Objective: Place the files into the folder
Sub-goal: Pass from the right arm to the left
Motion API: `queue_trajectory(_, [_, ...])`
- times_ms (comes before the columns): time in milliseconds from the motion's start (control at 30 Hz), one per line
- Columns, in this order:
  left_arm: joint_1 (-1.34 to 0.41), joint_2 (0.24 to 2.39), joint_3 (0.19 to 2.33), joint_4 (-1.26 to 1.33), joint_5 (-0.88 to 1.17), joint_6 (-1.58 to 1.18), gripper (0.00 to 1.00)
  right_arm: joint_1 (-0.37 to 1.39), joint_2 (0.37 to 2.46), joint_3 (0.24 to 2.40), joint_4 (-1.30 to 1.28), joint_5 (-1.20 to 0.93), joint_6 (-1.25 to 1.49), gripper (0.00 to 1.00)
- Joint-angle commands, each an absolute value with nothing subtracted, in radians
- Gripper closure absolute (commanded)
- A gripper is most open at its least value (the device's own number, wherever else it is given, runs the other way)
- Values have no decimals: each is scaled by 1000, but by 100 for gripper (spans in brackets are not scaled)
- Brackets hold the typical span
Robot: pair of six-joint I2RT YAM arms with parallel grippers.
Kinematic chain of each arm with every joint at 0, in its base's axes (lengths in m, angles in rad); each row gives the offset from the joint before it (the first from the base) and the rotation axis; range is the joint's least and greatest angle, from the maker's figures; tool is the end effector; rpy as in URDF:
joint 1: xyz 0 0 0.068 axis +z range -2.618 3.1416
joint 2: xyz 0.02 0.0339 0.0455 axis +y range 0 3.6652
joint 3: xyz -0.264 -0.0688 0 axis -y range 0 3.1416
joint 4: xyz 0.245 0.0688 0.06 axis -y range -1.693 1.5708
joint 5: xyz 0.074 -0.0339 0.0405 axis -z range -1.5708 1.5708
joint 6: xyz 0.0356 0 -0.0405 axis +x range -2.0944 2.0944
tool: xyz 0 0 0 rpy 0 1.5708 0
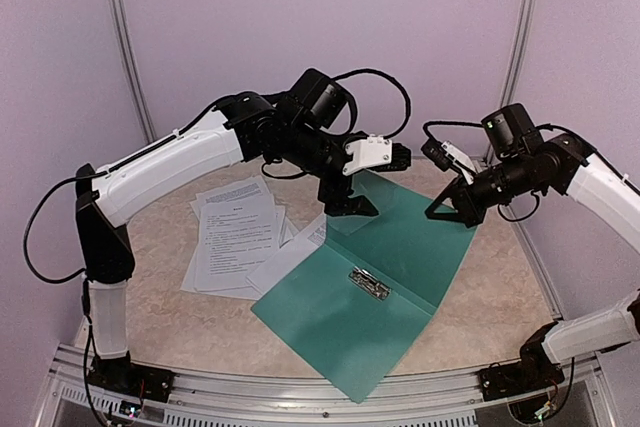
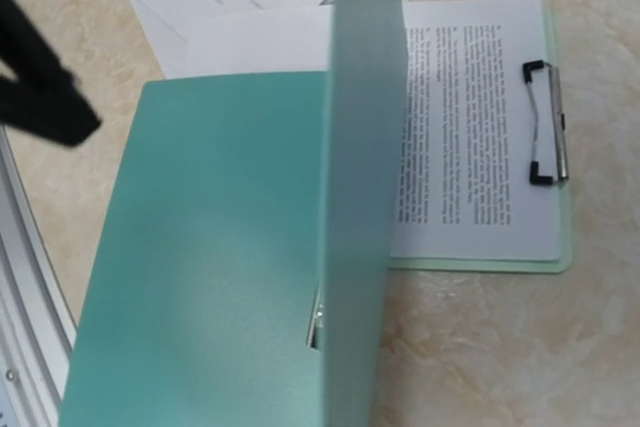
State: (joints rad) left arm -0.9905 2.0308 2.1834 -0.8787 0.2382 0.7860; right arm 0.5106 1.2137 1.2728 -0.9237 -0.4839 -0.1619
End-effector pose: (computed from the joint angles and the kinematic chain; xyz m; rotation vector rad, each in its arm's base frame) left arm 0.2405 -0.3821 0.3745 1.8609 1.3535 -0.3789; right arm 0.1989 0.1304 0.3549 -1.0097 2.2194 0.7454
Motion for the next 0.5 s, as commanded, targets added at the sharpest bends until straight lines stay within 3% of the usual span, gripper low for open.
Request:
queue_trajectory(0, [-973, 2039, 2192, -874, 262, 876, 12, 522, 1179, 1253, -901, -517, -176, 100])
queue_trajectory(267, [-942, 2066, 2240, -909, 341, 965, 20, 556, 1166, 1247, -908, -500, -189, 100])
queue_trajectory(467, [-930, 2146, 2332, -997, 344, 989, 36, 569, 1163, 1265, -916, -478, -199, 100])
